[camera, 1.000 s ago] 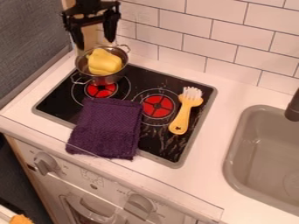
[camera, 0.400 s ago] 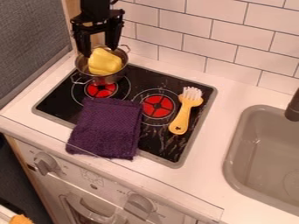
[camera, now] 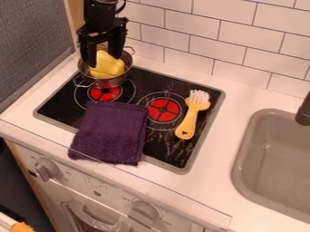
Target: Move the yellow bell pepper to the upper side of the right burner
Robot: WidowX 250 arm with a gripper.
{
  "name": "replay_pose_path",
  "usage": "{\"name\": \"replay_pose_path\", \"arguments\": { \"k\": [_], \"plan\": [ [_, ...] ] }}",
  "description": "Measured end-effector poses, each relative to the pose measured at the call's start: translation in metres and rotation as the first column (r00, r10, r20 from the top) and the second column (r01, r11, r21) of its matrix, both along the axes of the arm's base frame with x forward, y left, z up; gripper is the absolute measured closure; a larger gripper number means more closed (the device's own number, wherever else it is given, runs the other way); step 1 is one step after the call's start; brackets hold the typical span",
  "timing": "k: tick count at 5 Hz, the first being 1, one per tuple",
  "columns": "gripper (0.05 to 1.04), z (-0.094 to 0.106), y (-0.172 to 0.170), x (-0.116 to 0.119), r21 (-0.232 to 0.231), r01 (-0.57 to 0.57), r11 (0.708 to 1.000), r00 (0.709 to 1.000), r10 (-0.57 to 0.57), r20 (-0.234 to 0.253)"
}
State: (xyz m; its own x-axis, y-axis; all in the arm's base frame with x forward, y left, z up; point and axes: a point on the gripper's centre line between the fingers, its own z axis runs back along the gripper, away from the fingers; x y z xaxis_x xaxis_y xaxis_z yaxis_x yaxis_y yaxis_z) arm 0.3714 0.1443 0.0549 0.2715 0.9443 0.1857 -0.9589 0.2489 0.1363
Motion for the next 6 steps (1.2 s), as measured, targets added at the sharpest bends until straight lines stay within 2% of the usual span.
{"name": "replay_pose_path", "arguments": {
  "k": [1, 2, 4, 5, 6],
  "plan": [
    [0.083, -0.011, -0.005, 0.002, 0.03, -0.008, 1.0, 1.0, 0.009, -0.023],
    [0.083, -0.016, -0.009, 0.009, 0.042, -0.004, 0.999, 0.999, 0.005, -0.032],
    [0.109, -0.019, -0.014, 0.012, 0.046, 0.036, 0.998, 0.998, -0.034, -0.049],
    [0.225, -0.029, -0.015, 0.008, 0.04, 0.071, 0.997, 0.996, -0.068, -0.059],
    [0.284, -0.024, -0.017, 0.006, 0.073, 0.141, 0.987, 0.988, -0.136, -0.074]
  ]
}}
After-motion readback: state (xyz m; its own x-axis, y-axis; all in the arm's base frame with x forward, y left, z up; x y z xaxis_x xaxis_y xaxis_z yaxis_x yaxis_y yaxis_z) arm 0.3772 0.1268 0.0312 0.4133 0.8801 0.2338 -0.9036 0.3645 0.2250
